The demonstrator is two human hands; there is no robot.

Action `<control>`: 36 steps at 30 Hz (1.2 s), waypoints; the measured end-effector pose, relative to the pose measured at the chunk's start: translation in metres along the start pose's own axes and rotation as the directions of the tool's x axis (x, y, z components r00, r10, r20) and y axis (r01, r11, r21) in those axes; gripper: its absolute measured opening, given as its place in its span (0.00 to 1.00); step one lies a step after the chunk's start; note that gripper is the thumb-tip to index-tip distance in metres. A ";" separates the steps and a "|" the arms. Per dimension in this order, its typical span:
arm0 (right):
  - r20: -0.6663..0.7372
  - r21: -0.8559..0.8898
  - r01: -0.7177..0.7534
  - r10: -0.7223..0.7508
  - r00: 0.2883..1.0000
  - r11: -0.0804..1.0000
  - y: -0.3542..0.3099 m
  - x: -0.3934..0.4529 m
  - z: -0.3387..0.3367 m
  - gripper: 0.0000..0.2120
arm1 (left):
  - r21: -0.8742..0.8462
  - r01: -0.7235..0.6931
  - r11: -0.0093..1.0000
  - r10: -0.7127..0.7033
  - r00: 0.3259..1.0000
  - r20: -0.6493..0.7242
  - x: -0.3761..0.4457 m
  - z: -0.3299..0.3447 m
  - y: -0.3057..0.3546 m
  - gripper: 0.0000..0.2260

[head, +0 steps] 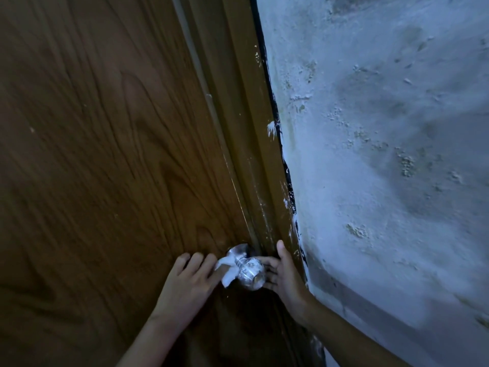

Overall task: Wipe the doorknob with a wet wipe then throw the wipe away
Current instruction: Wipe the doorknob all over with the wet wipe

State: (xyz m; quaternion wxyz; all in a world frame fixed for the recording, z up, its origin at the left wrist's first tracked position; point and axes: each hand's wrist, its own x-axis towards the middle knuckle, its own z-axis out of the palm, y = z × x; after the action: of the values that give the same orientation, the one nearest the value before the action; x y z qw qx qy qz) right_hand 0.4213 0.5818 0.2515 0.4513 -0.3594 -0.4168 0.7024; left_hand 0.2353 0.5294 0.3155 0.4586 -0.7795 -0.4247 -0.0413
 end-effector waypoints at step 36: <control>-0.009 -0.015 0.000 0.000 1.000 1.000 -0.004 -0.006 0.005 0.31 | -0.015 -0.186 0.982 0.182 0.936 0.301 0.060 -0.011 -0.004 0.22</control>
State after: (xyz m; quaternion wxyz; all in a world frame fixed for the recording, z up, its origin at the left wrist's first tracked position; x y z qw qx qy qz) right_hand 0.4204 0.5760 0.2579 0.4504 -0.3660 -0.4199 0.6978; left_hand 0.2745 0.5596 0.3513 0.3957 -0.8098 -0.4151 0.1237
